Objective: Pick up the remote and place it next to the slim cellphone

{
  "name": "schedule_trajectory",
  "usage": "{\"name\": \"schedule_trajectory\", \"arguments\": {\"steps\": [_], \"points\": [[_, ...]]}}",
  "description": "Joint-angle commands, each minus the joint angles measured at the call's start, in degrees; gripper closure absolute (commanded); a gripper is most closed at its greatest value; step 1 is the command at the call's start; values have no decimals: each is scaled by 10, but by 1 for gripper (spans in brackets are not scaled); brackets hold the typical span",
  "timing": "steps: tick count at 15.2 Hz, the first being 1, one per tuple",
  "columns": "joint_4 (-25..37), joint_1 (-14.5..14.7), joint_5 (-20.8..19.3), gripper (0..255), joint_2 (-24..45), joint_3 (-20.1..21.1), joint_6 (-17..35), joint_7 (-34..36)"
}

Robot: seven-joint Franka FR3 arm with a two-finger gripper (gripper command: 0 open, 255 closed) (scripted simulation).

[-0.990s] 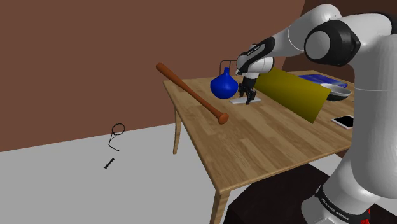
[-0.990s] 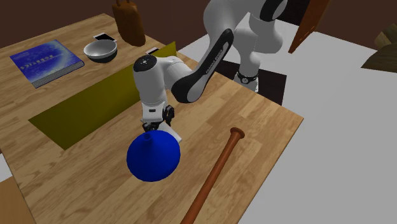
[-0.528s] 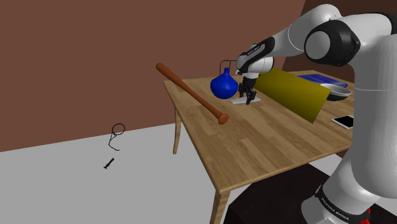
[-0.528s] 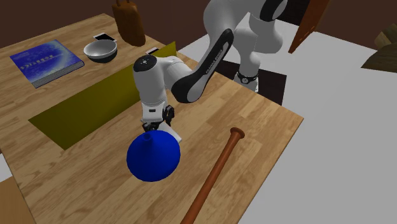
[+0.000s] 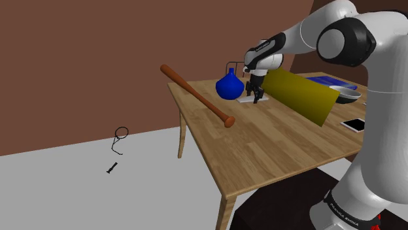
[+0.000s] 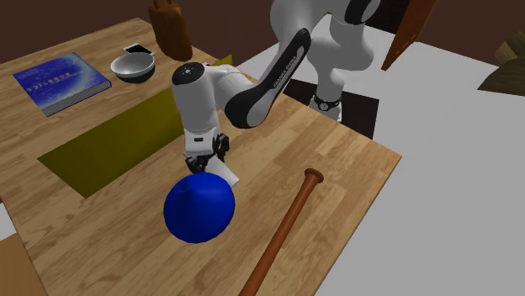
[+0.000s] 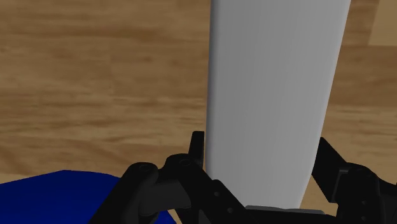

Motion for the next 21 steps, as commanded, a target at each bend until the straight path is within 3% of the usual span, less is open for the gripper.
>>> {"name": "schedule_trajectory", "arguments": {"steps": [1, 11, 16, 21], "points": [[1, 3, -6, 255, -11, -3, -10, 4], [36, 8, -27, 255, -39, -12, -70, 17], [-92, 20, -83, 255, -144, -37, -30, 14], [-199, 13, -152, 255, -248, -56, -8, 21]]}}
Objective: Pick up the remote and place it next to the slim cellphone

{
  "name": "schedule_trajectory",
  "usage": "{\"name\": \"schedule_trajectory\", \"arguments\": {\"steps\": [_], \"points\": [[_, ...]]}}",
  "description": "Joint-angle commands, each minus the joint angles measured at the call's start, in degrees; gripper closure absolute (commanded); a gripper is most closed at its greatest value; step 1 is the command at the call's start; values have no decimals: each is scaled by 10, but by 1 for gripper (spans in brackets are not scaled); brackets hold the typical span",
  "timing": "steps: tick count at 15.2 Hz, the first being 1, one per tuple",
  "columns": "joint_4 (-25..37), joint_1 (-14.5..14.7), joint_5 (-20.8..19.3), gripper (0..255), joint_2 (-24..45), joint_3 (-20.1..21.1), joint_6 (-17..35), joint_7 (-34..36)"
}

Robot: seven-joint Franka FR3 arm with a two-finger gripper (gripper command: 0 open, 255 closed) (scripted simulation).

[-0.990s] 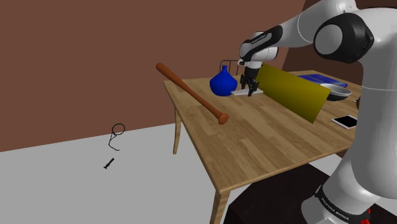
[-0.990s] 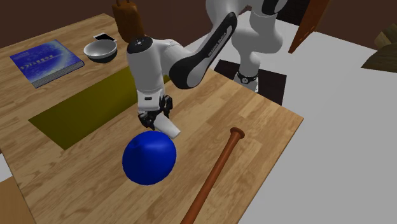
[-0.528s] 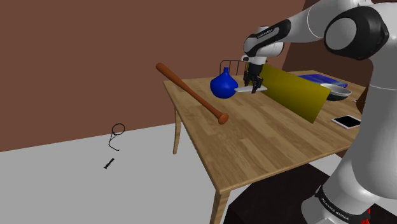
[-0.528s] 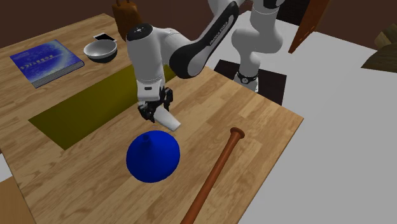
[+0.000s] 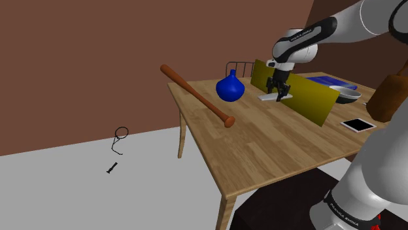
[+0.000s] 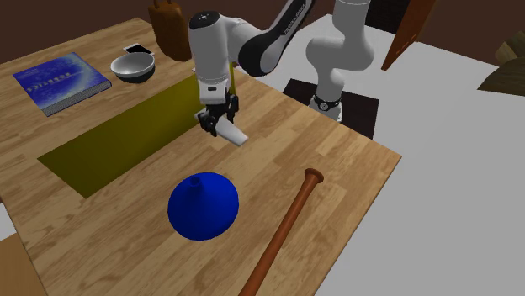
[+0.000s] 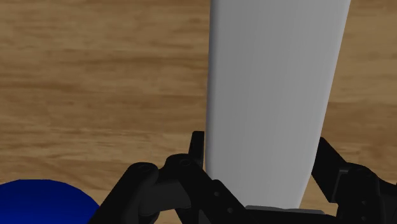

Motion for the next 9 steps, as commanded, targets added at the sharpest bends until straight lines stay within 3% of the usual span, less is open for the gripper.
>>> {"name": "schedule_trajectory", "arguments": {"steps": [1, 9], "points": [[-38, -6, -31, 255, -43, -6, 4, 4], [-168, -73, -145, 255, -203, -16, -4, 4]]}}
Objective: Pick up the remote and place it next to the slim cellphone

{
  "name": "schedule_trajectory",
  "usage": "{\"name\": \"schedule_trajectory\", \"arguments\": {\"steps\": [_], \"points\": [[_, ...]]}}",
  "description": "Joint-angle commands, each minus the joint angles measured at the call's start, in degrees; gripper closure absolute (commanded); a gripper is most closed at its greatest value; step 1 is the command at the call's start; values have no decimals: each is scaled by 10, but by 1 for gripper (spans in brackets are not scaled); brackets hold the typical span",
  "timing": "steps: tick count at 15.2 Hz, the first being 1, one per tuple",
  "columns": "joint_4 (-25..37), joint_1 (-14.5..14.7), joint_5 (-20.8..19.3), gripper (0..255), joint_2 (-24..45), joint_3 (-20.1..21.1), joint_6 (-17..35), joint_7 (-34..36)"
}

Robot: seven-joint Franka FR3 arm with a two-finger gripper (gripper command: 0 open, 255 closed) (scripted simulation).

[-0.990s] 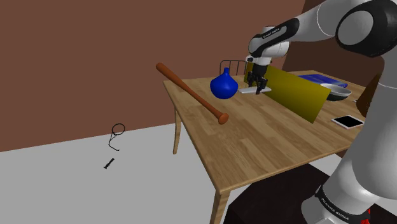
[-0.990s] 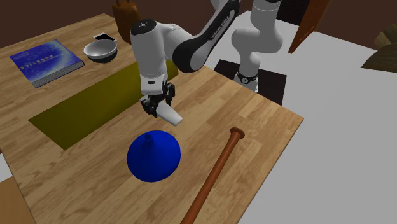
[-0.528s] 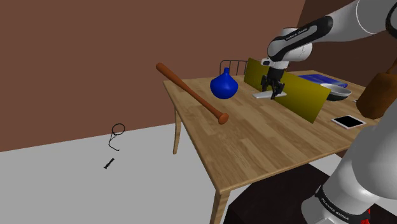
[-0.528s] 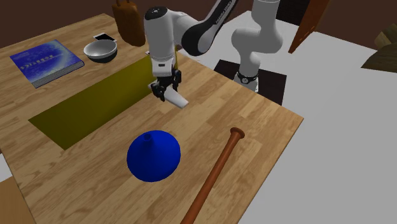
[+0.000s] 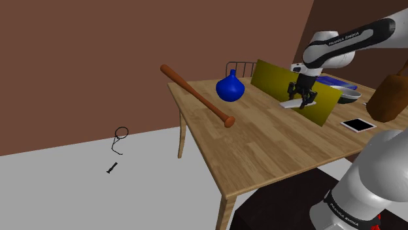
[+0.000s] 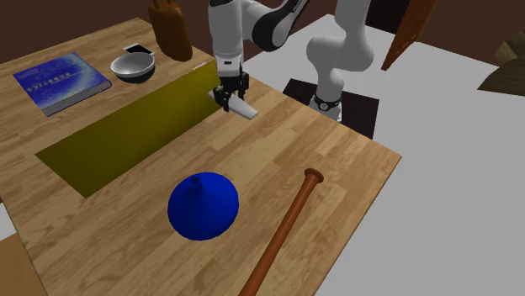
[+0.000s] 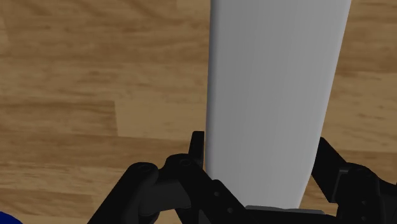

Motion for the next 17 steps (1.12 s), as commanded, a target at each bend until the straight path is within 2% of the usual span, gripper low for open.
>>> {"name": "schedule_trajectory", "arguments": {"steps": [1, 9, 17], "points": [[-25, -21, -24, 255, -32, -6, -3, -9], [-107, -123, -114, 255, -171, -22, -48, -57], [-146, -230, -187, 255, -279, -59, -107, -145]]}}
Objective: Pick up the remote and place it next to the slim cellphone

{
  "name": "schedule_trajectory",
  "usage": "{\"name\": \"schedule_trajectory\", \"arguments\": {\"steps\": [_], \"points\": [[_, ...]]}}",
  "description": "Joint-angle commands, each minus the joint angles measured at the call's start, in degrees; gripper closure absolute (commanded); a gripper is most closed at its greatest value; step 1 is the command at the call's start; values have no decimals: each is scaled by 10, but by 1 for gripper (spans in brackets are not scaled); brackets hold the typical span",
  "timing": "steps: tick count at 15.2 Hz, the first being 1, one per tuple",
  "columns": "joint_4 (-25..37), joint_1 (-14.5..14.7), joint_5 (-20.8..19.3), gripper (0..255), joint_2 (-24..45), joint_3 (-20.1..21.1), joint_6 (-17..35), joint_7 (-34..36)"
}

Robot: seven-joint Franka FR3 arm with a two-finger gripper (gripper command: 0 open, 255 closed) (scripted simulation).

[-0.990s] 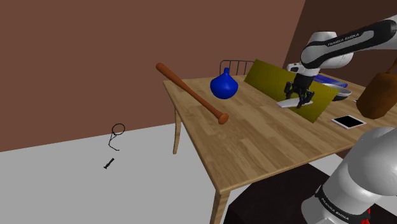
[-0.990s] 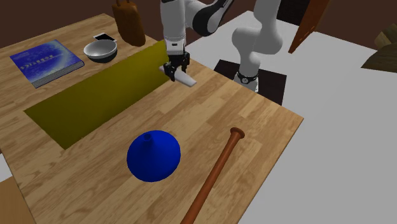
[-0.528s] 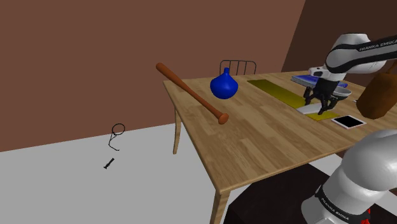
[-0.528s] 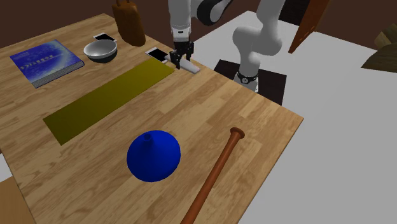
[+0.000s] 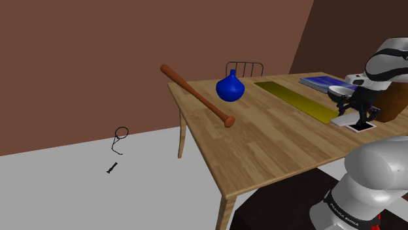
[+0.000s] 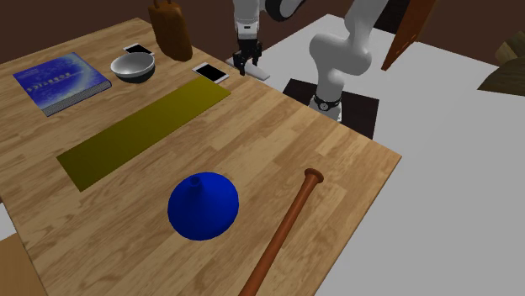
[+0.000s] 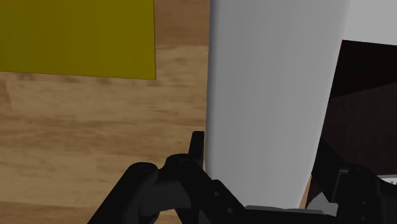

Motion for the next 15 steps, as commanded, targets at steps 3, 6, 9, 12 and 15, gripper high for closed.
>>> {"name": "schedule_trajectory", "arguments": {"steps": [3, 6, 9, 12, 15], "points": [[-13, -46, -36, 255, -35, -28, -15, -46], [-29, -46, -47, 255, -25, -43, 11, -44], [-43, -46, -59, 255, -13, -60, 38, -42], [-56, -44, -72, 255, 2, -78, 66, -40], [-67, -40, -84, 255, 19, -97, 96, -38]]}}
